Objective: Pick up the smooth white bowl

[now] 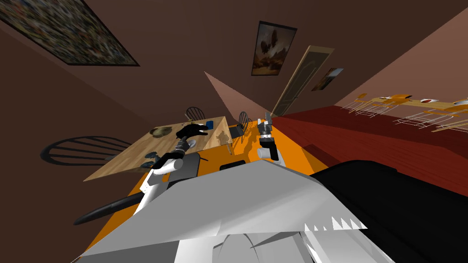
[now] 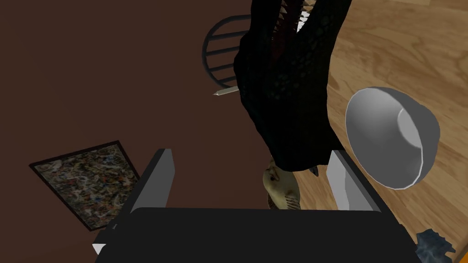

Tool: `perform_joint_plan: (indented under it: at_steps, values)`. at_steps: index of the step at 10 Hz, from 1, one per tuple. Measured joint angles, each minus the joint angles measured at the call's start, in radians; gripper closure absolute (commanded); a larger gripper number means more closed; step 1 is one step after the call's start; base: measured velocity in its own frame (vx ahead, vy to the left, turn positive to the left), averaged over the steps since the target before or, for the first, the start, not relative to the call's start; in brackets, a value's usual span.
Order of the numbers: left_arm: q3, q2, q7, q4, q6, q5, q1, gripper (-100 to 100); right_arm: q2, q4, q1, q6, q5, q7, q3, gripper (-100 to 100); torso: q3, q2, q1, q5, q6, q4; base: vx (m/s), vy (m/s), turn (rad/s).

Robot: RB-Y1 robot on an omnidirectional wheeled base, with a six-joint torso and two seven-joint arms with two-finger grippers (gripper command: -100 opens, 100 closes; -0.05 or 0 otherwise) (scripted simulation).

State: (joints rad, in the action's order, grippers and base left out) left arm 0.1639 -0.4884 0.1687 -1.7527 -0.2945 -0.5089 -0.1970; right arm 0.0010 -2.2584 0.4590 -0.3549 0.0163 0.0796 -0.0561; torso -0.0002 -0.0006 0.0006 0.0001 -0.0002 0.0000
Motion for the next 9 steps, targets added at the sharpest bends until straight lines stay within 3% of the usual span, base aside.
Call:
perform_joint_plan:
  at_steps: [2, 5, 9]
  values:
    - [0.007, -0.032, 0.015, 0.066, -0.035, -0.041, 0.017, -100, 0.000, 0.000, 0.000, 0.000, 0.000, 0.000, 0.000, 0, -0.001, -0.001, 0.001, 0.000, 0.000, 0.000, 0.023, 0.011, -0.047]
    - [0.021, -0.041, 0.026, 0.130, -0.101, -0.058, 0.050, -100, 0.000, 0.000, 0.000, 0.000, 0.000, 0.000, 0.000, 0, -0.001, -0.002, 0.001, 0.000, 0.000, 0.000, 0.031, 0.016, -0.036]
    - [0.042, -0.077, 0.038, 0.224, -0.183, -0.111, 0.071, -100, 0.000, 0.000, 0.000, 0.000, 0.000, 0.000, 0.000, 0, -0.002, -0.003, 0.002, 0.000, 0.000, -0.001, 0.050, 0.025, -0.040]
